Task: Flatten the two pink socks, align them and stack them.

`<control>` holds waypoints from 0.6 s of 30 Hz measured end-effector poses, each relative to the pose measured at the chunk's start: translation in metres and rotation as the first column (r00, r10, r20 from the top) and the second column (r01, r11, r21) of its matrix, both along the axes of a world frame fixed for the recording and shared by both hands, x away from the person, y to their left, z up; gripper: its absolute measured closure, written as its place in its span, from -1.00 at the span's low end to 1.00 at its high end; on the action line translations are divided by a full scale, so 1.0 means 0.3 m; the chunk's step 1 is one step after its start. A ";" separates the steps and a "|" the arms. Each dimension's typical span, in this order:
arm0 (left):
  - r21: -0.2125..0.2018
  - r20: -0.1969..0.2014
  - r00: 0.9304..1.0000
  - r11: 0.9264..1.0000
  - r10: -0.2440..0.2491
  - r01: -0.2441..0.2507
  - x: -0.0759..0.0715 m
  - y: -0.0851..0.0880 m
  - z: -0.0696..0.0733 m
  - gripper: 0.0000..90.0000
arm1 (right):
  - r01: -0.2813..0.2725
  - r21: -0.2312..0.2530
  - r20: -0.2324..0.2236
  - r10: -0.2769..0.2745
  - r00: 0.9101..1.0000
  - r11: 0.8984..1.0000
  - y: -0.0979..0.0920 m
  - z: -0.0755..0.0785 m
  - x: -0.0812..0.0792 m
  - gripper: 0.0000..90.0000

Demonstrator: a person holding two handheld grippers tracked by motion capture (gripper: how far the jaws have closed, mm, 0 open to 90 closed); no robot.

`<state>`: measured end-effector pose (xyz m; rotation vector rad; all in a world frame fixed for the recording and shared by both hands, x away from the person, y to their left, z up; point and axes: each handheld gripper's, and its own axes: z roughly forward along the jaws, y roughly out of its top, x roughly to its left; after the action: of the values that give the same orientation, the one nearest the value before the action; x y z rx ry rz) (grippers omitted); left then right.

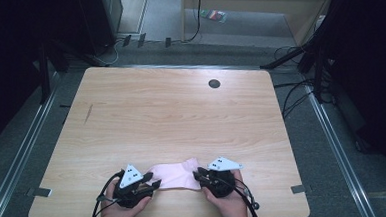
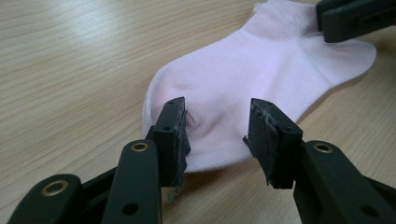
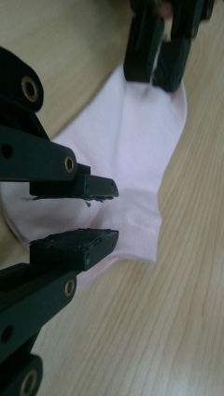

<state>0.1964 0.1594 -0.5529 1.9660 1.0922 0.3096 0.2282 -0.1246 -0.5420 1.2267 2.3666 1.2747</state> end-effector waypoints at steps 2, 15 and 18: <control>-0.015 -0.005 1.000 1.000 0.002 -0.002 0.002 0.006 -0.001 0.27 | -0.024 -0.004 -0.004 0.024 1.000 1.000 -0.004 0.012 -0.019 0.68; -0.130 0.024 0.999 0.991 -0.030 0.033 0.001 0.047 0.008 0.19 | -0.044 -0.006 -0.014 0.044 0.999 0.999 -0.018 0.004 -0.038 0.39; -0.205 0.063 0.998 0.978 -0.020 0.033 -0.001 0.078 0.020 0.07 | -0.015 0.020 0.033 0.014 0.999 1.000 -0.039 0.022 -0.029 0.17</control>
<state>0.1962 0.1829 -0.5470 1.7746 1.0163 0.2307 0.2195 -0.1363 -0.5355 1.1874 2.3495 1.3165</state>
